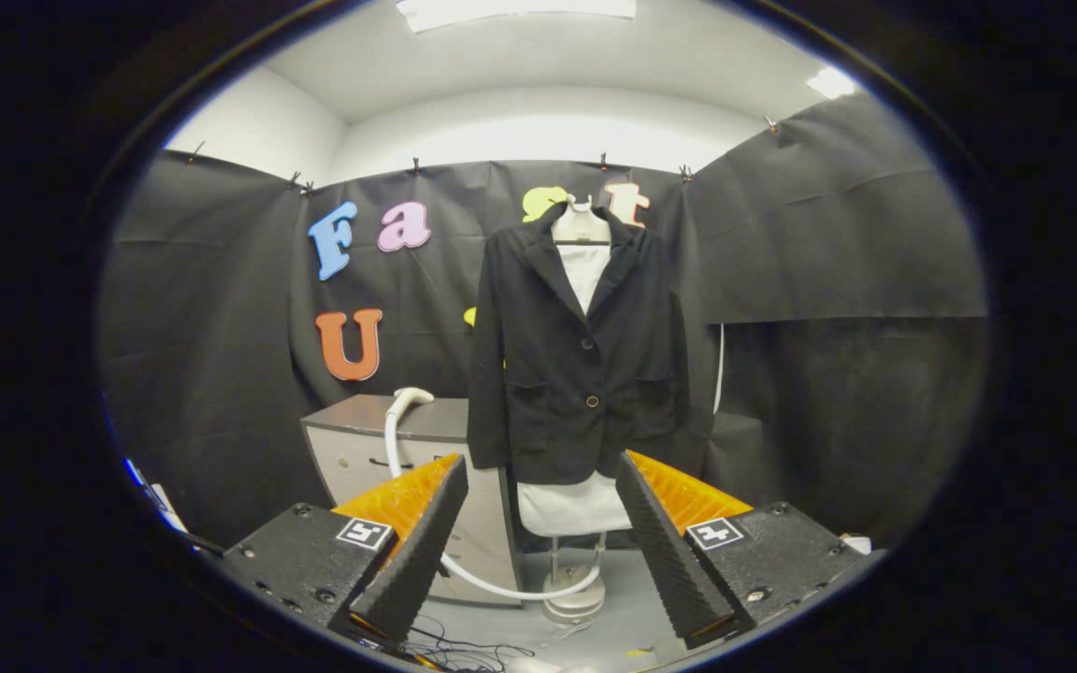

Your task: Iron the clothes twice with a garment steamer, once on the left side and once on the right side.

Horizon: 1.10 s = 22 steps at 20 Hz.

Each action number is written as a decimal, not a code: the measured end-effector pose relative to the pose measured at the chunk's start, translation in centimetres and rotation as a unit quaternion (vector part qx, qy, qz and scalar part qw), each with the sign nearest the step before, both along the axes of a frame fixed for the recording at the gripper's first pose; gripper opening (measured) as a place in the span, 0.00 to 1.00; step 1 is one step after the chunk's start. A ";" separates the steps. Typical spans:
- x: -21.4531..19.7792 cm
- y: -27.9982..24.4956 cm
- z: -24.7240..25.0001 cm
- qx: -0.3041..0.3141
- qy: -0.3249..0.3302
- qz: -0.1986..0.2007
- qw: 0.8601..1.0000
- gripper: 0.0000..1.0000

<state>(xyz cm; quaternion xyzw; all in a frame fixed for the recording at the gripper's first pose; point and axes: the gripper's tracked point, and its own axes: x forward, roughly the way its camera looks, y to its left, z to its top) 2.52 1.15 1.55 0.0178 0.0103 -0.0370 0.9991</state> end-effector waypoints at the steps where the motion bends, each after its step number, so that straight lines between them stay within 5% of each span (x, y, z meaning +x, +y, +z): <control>1: 0.2 0.1 0.1 0.000 0.000 0.000 1.000 0.99; 11: 4.1 3.1 0.3 -0.004 0.007 0.021 1.000 0.99; 22: 17.7 10.6 3.5 -0.003 -0.006 0.098 0.995 0.99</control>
